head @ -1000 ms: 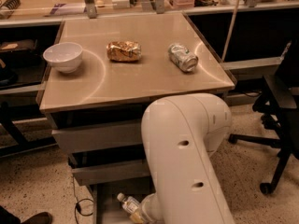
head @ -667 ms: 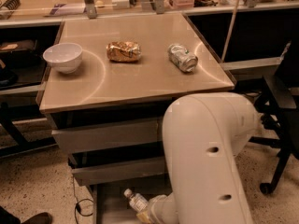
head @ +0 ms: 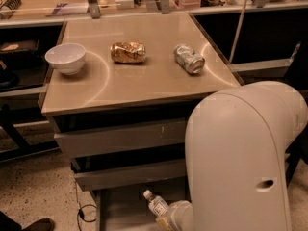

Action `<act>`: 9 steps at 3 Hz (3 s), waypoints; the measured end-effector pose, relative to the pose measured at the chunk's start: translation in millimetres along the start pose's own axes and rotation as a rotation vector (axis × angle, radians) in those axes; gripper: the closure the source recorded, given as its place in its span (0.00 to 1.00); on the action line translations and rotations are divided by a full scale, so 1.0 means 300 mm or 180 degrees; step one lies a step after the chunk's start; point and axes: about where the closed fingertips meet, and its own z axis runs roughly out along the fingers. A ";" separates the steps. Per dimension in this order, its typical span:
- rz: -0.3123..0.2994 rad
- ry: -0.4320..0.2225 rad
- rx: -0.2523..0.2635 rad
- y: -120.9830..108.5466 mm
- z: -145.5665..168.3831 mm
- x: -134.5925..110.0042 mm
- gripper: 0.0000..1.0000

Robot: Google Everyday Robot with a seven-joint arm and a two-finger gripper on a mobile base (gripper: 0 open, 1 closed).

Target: Pick blue plastic bottle from bottom drawer and place on counter

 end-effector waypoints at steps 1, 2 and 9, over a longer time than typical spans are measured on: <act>0.0000 -0.0001 0.0000 0.000 0.000 0.000 1.00; -0.0002 -0.0125 0.0013 -0.011 -0.058 -0.024 1.00; 0.0025 -0.0376 0.0523 -0.091 -0.609 -0.093 1.00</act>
Offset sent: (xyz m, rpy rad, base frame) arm 0.0027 -0.0141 0.0491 0.0575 -0.0801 -0.0097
